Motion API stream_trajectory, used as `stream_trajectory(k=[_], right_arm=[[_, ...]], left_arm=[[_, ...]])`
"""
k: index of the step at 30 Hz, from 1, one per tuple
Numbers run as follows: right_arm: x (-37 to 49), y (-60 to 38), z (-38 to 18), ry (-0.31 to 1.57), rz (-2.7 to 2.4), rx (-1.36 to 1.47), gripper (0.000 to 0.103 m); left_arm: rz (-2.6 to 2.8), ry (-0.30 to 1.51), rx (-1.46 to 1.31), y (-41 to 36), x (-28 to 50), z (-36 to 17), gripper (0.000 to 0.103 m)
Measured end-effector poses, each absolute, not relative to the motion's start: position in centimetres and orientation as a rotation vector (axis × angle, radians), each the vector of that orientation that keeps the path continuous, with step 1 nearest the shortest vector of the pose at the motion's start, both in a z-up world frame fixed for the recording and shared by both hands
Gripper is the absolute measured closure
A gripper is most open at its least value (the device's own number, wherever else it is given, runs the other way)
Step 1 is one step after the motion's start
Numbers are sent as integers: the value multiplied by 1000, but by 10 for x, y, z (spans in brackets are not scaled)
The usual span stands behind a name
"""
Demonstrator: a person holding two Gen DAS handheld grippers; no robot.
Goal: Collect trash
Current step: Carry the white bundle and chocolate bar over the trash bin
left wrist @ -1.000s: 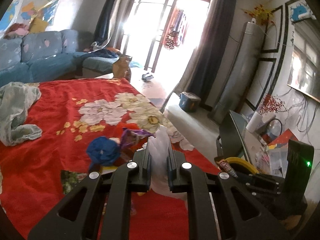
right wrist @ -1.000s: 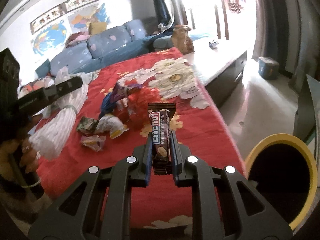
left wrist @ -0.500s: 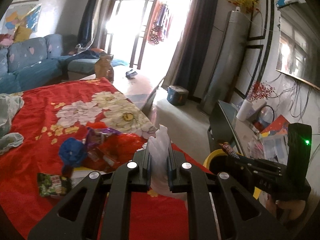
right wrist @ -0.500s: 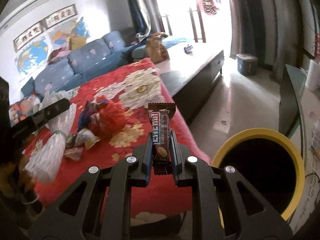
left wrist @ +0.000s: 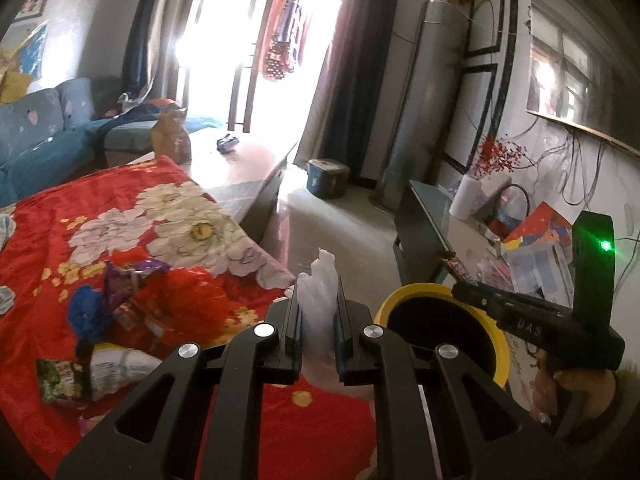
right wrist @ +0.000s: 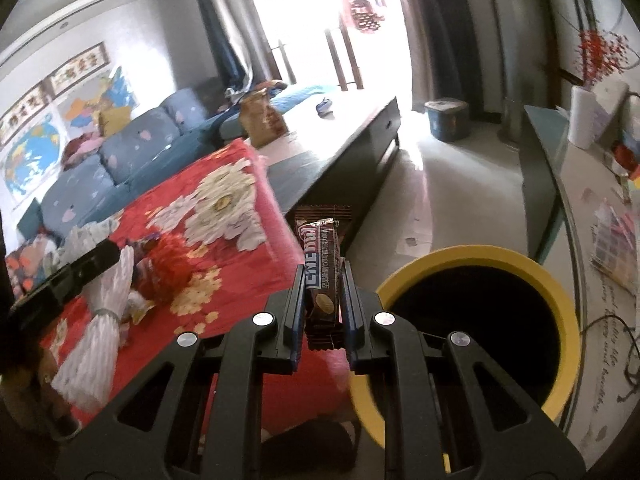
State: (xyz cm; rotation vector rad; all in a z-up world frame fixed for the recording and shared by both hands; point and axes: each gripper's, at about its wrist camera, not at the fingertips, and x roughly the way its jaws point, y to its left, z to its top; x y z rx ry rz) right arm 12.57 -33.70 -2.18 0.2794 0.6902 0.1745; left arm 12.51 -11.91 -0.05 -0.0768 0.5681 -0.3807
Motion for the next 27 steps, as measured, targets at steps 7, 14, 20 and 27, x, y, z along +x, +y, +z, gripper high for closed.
stream_trajectory(k=[7,14,20,27], right_arm=[[124,-365,-27,681,108,323,92],[122,-386,-31,675,61,363,92],[121,-401,-37,682,22,391,92],[121,-418,-45,697,-10,420,92]], left_arm=[[-424,583,-49,-145,130,-5,91],[-465,598,-24,-169,135,-12,91],[-493,612,-10,-186,139,-20,91],[-518,630,19,-210,144,-31,91]])
